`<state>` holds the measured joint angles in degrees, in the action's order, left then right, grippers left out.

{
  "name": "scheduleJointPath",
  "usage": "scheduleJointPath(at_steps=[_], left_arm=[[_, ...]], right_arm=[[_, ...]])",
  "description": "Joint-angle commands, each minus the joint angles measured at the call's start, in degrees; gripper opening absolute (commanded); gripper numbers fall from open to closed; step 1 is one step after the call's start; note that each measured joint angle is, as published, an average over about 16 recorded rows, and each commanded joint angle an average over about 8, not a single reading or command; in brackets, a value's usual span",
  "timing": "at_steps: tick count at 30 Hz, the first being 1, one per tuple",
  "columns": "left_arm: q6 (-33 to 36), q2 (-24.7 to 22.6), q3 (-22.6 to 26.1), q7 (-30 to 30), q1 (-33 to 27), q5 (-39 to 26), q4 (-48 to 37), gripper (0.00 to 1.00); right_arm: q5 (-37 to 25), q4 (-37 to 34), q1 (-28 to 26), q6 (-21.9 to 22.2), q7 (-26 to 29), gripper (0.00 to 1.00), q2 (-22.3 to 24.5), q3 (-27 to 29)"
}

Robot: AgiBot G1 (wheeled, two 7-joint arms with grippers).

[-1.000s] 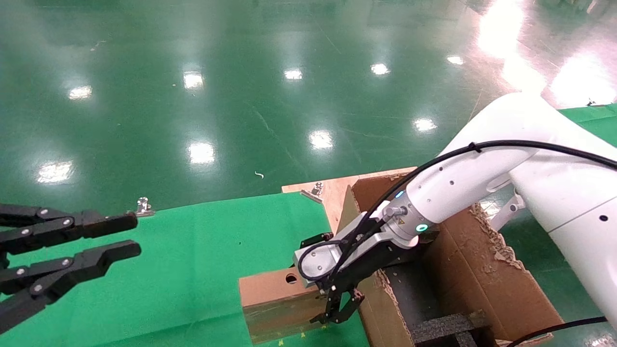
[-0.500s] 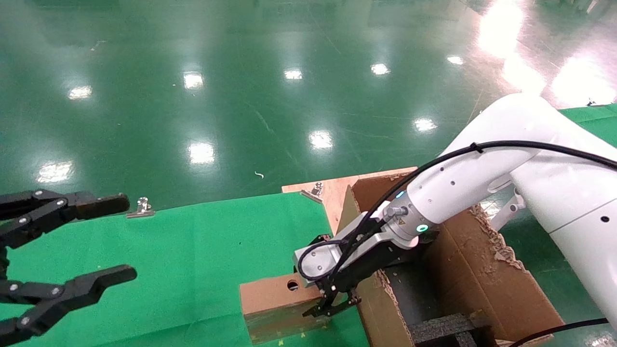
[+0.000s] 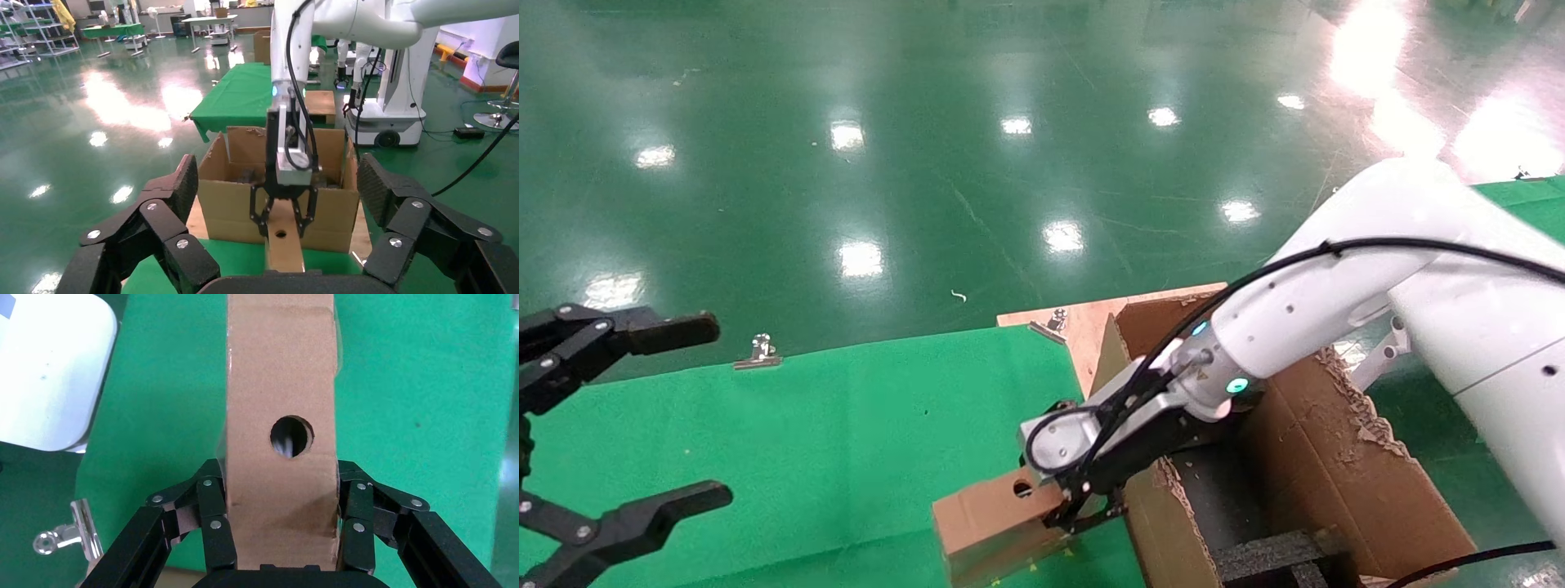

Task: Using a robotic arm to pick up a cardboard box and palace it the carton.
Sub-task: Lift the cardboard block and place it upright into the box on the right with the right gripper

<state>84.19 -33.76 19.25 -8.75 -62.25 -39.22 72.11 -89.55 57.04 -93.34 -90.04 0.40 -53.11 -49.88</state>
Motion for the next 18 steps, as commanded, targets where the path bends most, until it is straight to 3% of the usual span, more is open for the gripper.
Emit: scheduleJointPath(at_steps=[1, 12, 18], left_arm=[[0.00, 0.00, 0.00, 0.00, 0.00, 0.00, 0.00, 1.00], [0.00, 0.00, 0.01, 0.01, 0.00, 0.01, -0.01, 1.00], [0.00, 0.00, 0.01, 0.01, 0.00, 0.01, -0.01, 1.00]], right_arm=[[0.47, -0.08, -0.83, 0.00, -0.11, 0.00, 0.34, 0.21], [2.49, -2.90, -17.43, -0.75, -0.66, 0.00, 5.46, -0.50], [2.87, -1.64, -23.20, -0.74, 1.29, 0.00, 9.34, -3.27]])
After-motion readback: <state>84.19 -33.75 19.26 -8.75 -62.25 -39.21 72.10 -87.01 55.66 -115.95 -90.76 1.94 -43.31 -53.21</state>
